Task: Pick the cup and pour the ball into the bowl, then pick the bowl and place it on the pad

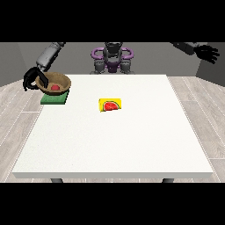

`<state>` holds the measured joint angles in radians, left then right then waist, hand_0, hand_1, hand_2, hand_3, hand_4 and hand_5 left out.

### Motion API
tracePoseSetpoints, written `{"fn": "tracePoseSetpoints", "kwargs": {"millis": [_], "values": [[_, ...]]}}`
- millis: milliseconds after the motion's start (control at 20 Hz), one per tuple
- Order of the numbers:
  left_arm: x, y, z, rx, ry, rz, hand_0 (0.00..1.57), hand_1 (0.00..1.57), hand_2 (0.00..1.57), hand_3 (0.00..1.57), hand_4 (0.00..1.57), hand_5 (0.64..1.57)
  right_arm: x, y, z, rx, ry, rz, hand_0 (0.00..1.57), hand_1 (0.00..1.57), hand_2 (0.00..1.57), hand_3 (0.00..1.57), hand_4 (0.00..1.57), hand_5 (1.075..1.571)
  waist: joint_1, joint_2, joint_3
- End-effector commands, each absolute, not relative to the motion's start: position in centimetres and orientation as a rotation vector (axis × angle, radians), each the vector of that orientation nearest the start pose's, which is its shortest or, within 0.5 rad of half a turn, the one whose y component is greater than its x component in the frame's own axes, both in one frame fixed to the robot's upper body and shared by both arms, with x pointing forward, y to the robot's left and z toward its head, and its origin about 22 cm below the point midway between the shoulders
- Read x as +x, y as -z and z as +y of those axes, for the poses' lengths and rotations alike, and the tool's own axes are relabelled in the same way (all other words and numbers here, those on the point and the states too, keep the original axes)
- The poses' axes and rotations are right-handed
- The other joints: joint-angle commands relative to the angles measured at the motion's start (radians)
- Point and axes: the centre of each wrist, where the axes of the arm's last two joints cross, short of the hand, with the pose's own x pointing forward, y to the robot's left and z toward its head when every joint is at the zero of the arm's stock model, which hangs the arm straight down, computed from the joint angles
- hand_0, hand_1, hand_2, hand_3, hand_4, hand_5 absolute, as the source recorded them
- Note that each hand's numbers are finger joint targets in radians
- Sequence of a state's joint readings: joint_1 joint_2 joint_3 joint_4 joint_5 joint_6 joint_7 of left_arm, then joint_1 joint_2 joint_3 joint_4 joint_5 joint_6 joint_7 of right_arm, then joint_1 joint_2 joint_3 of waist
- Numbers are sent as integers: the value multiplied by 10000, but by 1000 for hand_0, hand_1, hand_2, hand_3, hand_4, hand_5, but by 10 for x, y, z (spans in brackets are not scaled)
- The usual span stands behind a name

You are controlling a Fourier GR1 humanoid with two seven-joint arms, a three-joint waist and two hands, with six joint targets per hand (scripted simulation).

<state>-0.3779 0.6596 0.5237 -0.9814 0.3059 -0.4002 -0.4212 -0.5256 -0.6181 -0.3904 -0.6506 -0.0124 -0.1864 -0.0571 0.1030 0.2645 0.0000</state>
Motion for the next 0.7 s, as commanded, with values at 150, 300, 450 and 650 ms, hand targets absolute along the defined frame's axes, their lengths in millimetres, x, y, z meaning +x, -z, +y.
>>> {"fn": "tracePoseSetpoints", "kwargs": {"millis": [150,300,450,650], "values": [[298,-120,488,2549,-304,-20358,0,0,0,0,1174,1549,340,-61,-461,-7194,2268,-12638,420,420,562,917,0,1518,-47,-46,3],[288,-127,503,2496,-136,-20208,0,0,0,0,1178,1549,337,-76,-476,-6743,2417,-12875,0,0,363,444,0,1412,-17,-87,5],[303,-124,471,1774,423,-19204,0,0,0,0,1078,1567,337,-69,-473,-6848,2312,-12196,0,0,0,119,0,1369,-10,-1139,15],[324,-87,405,950,449,-18566,0,0,0,0,902,1559,352,-90,-465,-6553,1743,-11662,0,0,0,0,0,1356,-82,-2271,0]]}}
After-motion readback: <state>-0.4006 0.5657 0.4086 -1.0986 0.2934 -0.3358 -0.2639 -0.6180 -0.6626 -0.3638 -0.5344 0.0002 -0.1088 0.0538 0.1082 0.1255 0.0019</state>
